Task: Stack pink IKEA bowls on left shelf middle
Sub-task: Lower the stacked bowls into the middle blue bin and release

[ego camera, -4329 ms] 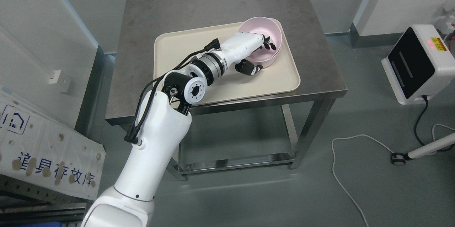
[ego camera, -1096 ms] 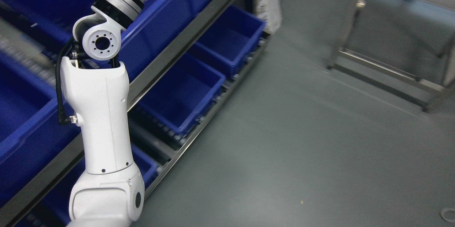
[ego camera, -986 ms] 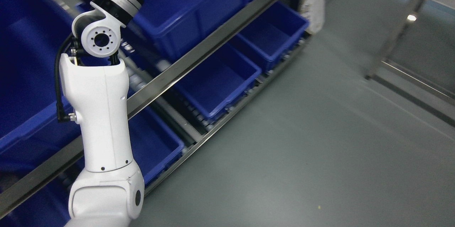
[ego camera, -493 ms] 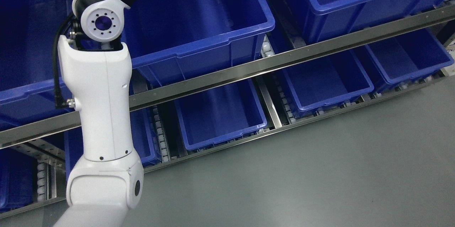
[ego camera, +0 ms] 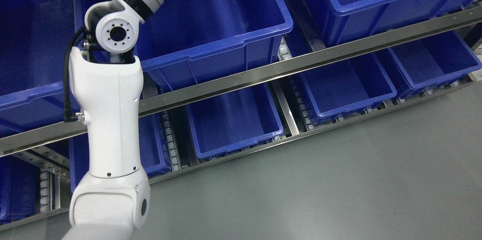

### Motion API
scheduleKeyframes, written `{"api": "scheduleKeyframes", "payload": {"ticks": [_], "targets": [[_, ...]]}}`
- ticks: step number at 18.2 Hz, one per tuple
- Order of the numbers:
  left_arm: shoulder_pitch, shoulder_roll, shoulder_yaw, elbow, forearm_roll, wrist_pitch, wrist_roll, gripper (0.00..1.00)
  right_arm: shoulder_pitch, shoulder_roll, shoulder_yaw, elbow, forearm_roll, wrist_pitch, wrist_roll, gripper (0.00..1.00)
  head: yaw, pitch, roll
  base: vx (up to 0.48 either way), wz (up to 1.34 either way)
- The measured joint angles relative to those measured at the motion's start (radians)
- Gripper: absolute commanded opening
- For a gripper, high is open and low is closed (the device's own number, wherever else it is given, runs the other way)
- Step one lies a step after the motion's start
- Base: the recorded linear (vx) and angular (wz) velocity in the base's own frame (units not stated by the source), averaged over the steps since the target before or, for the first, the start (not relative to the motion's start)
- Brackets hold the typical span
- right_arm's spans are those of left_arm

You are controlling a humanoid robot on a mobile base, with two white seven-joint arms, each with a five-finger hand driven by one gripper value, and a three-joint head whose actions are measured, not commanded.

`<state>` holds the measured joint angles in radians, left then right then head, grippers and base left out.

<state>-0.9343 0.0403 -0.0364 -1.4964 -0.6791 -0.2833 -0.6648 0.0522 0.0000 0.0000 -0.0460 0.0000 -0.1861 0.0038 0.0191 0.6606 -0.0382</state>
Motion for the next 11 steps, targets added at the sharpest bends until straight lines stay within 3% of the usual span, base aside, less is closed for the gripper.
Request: {"api": "scheduleKeyframes", "payload": {"ticks": [7, 9, 11], "targets": [[0.086, 0.099, 0.009, 0.056, -0.022, 0.013, -0.025, 0.07, 0.000, 0.000, 0.000, 0.000, 0.000, 0.000, 0.000, 1.00, 0.0000, 0.000, 0.000, 0.000, -0.03], [0.093, 0.108, 0.004, 0.076, -0.024, 0.013, -0.025, 0.20, 0.000, 0.000, 0.000, 0.000, 0.000, 0.000, 0.000, 1.00, 0.0000, 0.000, 0.000, 0.000, 0.00], [0.097, 0.112, 0.002, 0.093, -0.025, 0.013, -0.019, 0.46, 0.000, 0.000, 0.000, 0.000, 0.000, 0.000, 0.000, 1.00, 0.0000, 0.000, 0.000, 0.000, 0.00]]}}
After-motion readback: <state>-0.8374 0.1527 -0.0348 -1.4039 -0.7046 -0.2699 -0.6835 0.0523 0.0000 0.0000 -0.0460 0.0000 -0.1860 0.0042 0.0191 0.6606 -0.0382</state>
